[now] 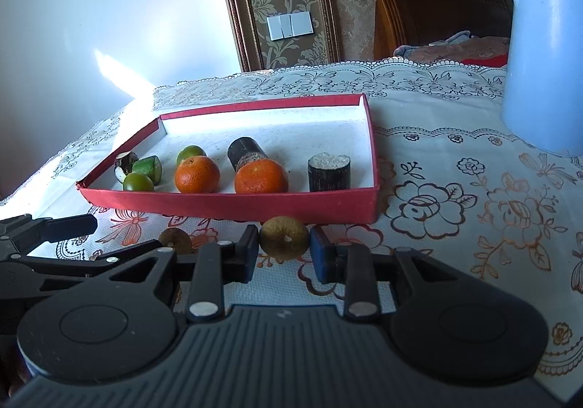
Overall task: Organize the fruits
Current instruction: 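Grasp a brown round fruit with the left gripper while the right gripper grasps another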
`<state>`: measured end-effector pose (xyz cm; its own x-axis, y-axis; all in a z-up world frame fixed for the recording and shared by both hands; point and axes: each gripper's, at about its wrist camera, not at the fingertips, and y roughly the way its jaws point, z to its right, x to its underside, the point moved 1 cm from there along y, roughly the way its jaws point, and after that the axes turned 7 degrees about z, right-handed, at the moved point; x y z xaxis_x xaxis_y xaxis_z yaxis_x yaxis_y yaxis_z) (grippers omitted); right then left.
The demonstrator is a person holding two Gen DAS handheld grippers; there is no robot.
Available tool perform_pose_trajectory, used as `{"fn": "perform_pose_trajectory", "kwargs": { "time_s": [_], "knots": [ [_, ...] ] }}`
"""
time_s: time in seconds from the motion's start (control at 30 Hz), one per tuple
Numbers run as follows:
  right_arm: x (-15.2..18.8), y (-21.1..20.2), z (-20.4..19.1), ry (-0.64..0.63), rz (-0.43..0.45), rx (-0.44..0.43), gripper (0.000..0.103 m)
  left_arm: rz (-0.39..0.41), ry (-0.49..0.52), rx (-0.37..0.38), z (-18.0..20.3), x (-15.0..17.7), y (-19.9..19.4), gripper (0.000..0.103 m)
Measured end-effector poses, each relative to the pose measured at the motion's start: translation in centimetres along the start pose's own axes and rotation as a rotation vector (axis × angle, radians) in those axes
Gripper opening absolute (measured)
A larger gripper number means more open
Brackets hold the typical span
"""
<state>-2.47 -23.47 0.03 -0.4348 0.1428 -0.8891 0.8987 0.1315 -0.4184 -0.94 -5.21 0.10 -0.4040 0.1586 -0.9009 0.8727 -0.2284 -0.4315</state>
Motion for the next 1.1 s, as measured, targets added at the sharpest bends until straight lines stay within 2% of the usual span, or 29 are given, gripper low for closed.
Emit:
{"fn": "perform_pose_trajectory", "kwargs": {
  "time_s": [0.13, 0.4, 0.63, 0.8, 1.1],
  "knots": [
    [0.1, 0.0, 0.2, 0.009, 0.002, 0.005, 0.029, -0.004, -0.001, 0.007, 0.8, -0.3, 0.3, 0.087],
    [0.0, 0.0, 1.2, 0.053, 0.008, 0.020, 0.029, -0.067, 0.015, -0.052, 2.1, -0.5, 2.1, 0.087],
    [0.1, 0.0, 1.4, 0.072, 0.014, 0.021, 0.029, -0.109, 0.015, -0.072, 2.3, -0.5, 2.8, 0.087],
    [0.1, 0.0, 1.5, 0.079, 0.016, 0.022, 0.029, -0.107, 0.041, -0.099, 3.0, -0.6, 2.9, 0.087],
    [0.2, 0.0, 1.6, 0.086, 0.020, 0.025, 0.029, -0.124, 0.028, -0.107, 3.0, -0.8, 3.3, 0.087]
  ]
}}
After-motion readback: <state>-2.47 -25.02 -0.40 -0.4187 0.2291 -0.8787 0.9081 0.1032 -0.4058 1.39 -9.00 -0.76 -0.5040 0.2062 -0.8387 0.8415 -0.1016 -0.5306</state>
